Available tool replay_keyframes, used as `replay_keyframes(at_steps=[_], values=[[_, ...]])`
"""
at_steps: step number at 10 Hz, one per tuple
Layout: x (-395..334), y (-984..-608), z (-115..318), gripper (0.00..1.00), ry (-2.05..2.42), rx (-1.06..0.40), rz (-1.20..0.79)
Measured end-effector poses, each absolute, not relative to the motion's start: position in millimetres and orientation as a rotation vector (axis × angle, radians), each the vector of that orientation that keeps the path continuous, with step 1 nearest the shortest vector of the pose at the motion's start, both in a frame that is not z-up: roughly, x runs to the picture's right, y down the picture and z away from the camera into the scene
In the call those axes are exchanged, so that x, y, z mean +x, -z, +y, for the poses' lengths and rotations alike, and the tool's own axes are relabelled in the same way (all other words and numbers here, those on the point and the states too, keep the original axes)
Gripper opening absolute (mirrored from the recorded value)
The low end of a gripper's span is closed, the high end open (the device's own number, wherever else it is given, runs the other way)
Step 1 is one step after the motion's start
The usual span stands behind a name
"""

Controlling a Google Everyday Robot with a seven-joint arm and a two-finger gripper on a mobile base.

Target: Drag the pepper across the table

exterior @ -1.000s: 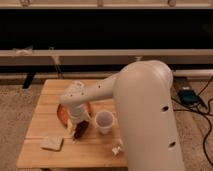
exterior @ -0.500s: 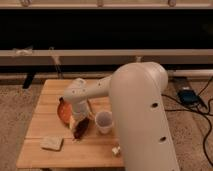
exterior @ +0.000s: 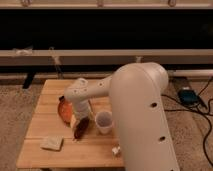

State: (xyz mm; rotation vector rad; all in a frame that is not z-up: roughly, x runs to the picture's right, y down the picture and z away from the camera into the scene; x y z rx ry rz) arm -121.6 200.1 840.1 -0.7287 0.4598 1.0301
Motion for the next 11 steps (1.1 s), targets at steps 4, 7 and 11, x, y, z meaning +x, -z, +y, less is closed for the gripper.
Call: replay_keyframes(at_steps=[4,7,11], values=[[-116.2,-835.9,198.6,0.15,-1.064,-0.735,0.454],[-116.4,-831.7,197.9,0.00,-1.074,-0.742,0.442],[-125.2,-831.3,195.0,0.00,-1.065,-0.743,0.384]])
